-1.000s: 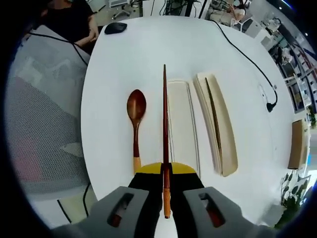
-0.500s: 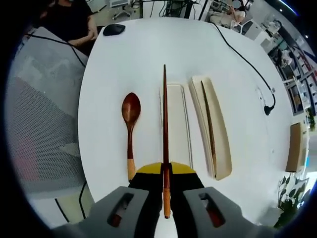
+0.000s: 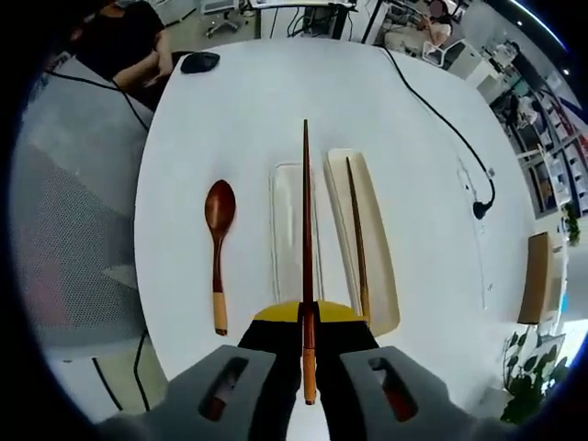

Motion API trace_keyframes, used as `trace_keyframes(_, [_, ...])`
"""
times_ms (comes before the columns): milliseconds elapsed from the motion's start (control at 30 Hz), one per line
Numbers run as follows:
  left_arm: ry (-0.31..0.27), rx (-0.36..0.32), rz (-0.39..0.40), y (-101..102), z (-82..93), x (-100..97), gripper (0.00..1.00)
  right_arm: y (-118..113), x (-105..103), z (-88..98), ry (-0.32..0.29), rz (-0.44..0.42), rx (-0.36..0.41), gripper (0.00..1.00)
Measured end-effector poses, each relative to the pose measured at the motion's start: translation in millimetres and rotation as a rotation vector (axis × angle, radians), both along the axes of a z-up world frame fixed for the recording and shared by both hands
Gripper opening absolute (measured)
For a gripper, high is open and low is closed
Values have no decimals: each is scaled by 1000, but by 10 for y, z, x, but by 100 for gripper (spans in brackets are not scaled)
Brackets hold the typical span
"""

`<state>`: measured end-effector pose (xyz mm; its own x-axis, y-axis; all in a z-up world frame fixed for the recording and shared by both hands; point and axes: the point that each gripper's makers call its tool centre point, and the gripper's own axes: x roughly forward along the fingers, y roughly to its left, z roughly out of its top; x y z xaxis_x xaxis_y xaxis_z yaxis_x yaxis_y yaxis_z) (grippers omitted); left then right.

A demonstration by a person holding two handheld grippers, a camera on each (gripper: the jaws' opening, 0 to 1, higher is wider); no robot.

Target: Arrange the utensils inside the cutlery case until each visible utensil rests in its matching compartment.

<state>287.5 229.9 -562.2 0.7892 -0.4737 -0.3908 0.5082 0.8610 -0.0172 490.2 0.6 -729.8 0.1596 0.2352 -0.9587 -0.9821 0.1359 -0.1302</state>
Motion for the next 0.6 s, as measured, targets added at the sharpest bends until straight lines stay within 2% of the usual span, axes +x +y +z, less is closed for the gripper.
trace_keyframes(600, [17, -2, 6, 17, -54, 42, 85, 43, 272, 93, -15, 9, 6, 0])
